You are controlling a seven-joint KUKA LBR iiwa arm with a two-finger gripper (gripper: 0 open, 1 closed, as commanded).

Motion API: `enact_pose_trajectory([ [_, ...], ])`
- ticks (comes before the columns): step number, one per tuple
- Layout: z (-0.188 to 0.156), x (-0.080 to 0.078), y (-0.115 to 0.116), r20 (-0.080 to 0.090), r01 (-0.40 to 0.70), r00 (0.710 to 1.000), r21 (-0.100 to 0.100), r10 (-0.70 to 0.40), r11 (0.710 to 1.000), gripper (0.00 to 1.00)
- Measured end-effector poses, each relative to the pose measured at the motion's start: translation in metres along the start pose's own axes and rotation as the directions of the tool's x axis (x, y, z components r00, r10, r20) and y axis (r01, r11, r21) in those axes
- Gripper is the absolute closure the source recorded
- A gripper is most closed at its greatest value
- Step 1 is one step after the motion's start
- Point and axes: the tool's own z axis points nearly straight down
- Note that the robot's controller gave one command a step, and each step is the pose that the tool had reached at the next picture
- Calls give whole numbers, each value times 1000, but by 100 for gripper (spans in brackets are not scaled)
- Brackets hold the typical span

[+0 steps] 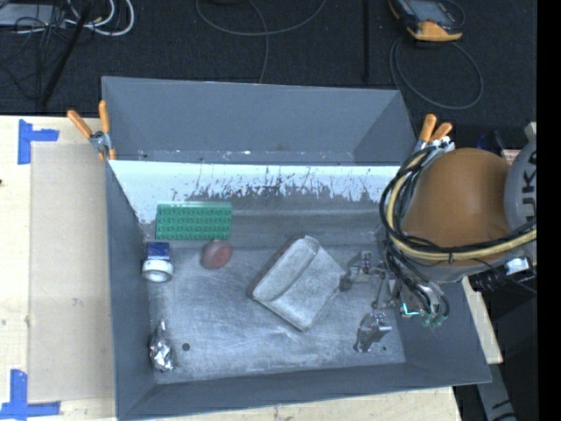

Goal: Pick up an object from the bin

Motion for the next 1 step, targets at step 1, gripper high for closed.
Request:
enact_pose_trajectory([
  [1,94,-87,8,18,249,968,5,-249,969,0],
])
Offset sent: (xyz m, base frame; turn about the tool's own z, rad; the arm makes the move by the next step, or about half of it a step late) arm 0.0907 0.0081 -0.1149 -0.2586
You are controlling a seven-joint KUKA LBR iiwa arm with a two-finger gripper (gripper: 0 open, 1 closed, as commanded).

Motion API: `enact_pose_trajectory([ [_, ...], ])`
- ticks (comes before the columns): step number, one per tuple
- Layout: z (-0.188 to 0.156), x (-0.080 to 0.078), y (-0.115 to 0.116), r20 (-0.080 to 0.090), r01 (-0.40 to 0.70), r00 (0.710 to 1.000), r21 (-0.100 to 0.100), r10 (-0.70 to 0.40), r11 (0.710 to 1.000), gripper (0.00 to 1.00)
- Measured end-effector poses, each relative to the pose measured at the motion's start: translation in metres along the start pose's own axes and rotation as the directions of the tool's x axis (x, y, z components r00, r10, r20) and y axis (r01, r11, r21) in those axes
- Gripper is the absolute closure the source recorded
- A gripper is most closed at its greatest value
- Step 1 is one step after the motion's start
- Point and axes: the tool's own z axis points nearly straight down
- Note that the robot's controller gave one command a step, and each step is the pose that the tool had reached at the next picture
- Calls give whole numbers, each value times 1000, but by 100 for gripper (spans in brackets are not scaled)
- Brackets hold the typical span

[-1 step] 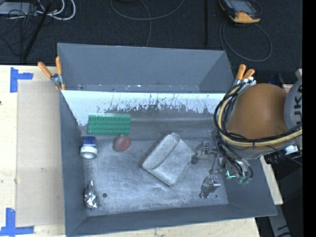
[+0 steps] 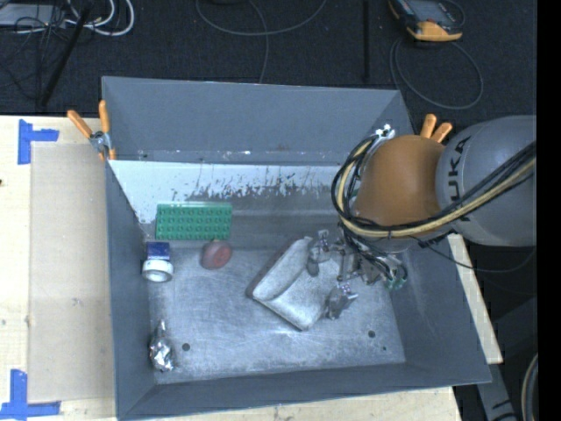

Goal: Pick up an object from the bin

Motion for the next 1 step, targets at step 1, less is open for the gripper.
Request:
enact_pose_trajectory([
  [1,11,-30,23,-12,-95,995,3,95,995,0],
])
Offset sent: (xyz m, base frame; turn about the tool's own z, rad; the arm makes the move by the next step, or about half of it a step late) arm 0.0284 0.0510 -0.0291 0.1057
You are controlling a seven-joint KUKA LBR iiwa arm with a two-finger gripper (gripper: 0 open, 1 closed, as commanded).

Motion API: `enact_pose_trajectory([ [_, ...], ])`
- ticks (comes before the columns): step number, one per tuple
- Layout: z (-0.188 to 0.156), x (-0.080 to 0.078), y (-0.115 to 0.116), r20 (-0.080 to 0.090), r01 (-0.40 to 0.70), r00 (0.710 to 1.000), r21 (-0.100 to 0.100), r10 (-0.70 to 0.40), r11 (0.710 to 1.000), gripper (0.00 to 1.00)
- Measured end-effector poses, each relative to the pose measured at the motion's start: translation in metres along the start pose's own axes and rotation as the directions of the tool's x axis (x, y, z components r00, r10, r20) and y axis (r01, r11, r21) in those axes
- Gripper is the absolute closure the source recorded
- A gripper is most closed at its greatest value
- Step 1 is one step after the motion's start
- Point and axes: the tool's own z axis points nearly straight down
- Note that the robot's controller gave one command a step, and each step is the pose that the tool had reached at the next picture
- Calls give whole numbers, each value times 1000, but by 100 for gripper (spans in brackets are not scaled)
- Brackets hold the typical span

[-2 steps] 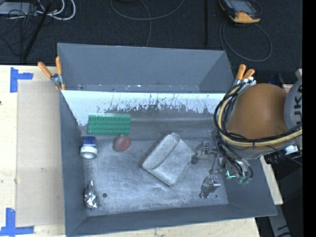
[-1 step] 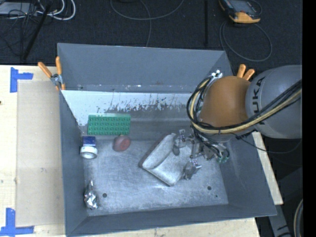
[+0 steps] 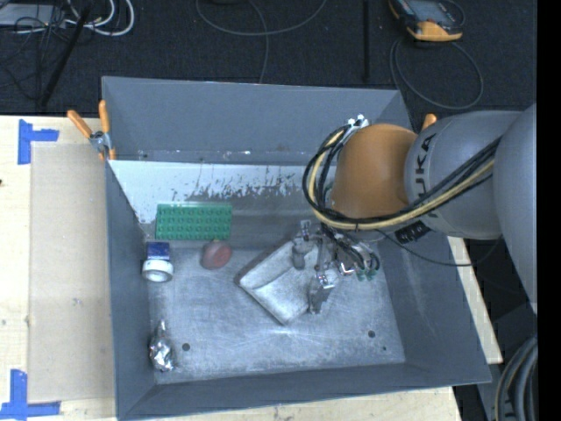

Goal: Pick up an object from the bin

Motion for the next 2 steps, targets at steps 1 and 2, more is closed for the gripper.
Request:
enact_pose_trajectory([
  [1,2,-11,23,-1,114,993,-6,-114,993,0],
  [2,2,-11,24,-3,116,993,-5,-116,993,100],
])
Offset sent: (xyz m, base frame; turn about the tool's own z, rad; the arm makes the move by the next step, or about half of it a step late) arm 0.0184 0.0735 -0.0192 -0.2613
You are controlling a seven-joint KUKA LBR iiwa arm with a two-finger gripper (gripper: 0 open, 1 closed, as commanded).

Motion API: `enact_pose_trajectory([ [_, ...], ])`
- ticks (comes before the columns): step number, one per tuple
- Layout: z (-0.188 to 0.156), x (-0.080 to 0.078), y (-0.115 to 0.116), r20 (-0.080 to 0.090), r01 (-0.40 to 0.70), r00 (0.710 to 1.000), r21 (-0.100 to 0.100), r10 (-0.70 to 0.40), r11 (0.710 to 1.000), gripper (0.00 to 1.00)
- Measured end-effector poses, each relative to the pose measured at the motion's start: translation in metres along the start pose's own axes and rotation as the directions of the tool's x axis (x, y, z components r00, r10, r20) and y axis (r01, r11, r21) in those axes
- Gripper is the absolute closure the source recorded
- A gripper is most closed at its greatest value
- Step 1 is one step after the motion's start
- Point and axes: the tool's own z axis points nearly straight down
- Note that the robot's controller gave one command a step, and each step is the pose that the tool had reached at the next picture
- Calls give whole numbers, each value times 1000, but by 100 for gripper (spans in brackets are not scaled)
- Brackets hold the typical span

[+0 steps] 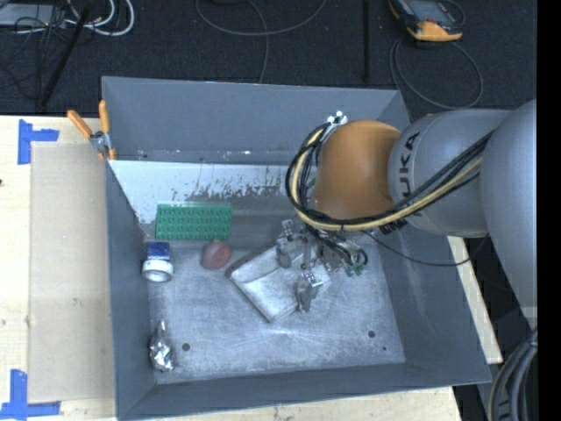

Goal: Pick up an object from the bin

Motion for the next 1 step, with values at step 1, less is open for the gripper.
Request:
enact_pose_trajectory([
  [1,-154,65,-26,6,250,968,2,-250,968,100],
])
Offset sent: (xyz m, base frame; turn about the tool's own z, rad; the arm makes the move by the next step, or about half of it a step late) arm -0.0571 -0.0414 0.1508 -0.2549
